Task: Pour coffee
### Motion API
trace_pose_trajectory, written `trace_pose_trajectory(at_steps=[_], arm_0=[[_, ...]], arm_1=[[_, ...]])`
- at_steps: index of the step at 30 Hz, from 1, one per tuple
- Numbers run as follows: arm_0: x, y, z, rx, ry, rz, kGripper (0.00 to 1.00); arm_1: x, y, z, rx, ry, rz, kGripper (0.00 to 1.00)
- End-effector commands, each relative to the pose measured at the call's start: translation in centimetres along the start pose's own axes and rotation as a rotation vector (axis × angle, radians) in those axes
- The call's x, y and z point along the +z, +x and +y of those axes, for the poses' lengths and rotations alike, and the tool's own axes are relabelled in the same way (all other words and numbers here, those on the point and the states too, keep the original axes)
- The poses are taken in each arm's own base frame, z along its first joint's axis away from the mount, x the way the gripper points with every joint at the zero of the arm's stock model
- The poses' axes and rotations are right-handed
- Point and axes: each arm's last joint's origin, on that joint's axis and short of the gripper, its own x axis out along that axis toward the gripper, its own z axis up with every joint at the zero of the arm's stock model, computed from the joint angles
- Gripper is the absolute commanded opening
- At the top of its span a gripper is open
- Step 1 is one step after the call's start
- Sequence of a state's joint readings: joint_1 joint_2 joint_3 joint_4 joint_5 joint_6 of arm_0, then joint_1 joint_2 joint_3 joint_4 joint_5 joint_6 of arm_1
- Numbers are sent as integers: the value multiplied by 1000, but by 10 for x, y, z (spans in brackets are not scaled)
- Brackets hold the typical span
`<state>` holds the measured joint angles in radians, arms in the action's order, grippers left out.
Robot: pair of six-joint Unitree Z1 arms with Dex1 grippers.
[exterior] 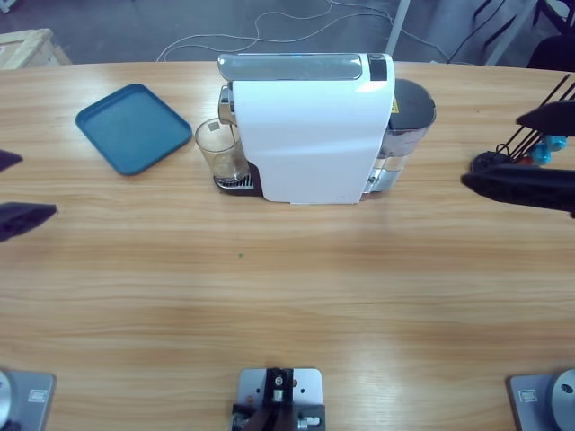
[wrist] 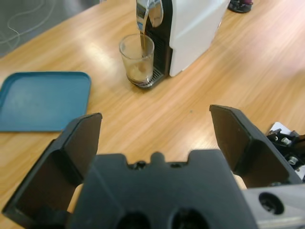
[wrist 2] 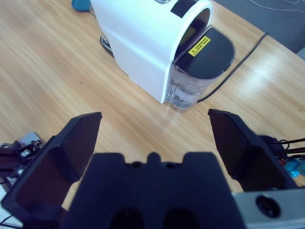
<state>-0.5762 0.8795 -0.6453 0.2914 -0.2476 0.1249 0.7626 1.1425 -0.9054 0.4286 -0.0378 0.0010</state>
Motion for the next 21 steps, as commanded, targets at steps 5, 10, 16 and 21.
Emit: trace_pose_trajectory(at_steps=[5, 10, 16, 21], arm_0=[[-11, -2, -3, -11, -51, 4, 982], [-14, 3, -3, -17, -92, 24, 982], [-21, 13, -1, -25, -98, 77, 982], [-28, -7, -7, -25, -118, 14, 1000]], arm_1=[[13, 5, -3, -39, -5, 39, 1000], [22, 19, -13, -70, 5, 65, 1000], [16, 20, -15, -90, 7, 81, 1000], [5, 19, -16, -95, 11, 103, 1000]])
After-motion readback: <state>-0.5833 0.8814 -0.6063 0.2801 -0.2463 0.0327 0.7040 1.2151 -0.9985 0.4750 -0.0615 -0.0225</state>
